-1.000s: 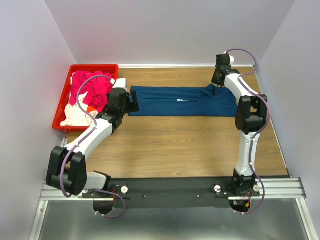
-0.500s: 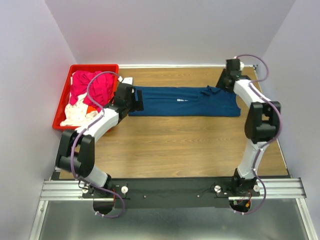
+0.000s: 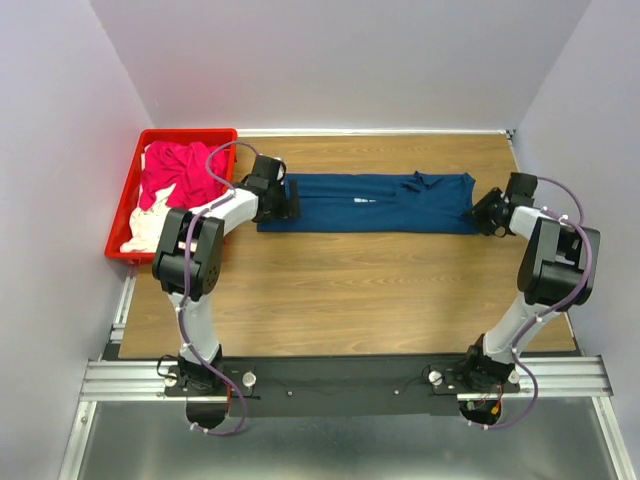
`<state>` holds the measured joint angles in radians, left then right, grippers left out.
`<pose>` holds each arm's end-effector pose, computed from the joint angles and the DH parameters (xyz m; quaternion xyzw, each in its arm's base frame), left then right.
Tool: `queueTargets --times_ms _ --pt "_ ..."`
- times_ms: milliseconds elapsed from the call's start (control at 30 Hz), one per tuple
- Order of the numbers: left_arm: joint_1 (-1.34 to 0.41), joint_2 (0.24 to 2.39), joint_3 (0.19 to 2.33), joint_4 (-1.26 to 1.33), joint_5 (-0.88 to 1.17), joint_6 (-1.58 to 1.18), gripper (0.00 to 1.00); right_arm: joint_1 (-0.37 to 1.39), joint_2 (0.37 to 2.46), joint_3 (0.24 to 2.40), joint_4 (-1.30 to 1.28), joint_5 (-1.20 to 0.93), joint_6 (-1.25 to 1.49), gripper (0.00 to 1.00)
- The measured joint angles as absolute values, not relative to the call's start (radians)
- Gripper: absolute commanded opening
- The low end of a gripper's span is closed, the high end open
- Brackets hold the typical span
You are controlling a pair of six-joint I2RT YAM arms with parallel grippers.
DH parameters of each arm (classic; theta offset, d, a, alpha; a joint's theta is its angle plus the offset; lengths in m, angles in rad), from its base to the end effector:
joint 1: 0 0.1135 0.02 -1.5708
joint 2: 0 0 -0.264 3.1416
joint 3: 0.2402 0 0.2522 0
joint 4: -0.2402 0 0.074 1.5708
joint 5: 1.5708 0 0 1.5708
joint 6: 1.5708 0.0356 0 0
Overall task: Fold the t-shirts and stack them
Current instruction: Fold the tshirt
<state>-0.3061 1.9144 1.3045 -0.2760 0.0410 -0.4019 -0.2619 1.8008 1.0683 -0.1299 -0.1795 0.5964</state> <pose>0.3938 -0.1260 0.1861 -0.0382 0.9410 -0.1345 0.3082 0.3623 -0.0905 0.1685 0.3604 0.8624 0.1404 0.3266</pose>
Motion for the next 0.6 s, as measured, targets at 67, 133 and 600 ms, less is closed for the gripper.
queueTargets --times_ms 67,133,600 --pt "-0.294 1.941 1.296 -0.286 0.056 -0.405 0.90 -0.290 1.822 1.032 -0.098 -0.216 0.622 0.50" --pt "-0.282 1.938 1.290 -0.278 0.068 -0.414 0.90 -0.313 1.825 1.020 -0.064 -0.241 0.638 0.50" --pt "-0.259 1.650 0.923 -0.214 0.094 -0.464 0.91 -0.344 1.766 0.939 0.001 -0.293 0.679 0.46"
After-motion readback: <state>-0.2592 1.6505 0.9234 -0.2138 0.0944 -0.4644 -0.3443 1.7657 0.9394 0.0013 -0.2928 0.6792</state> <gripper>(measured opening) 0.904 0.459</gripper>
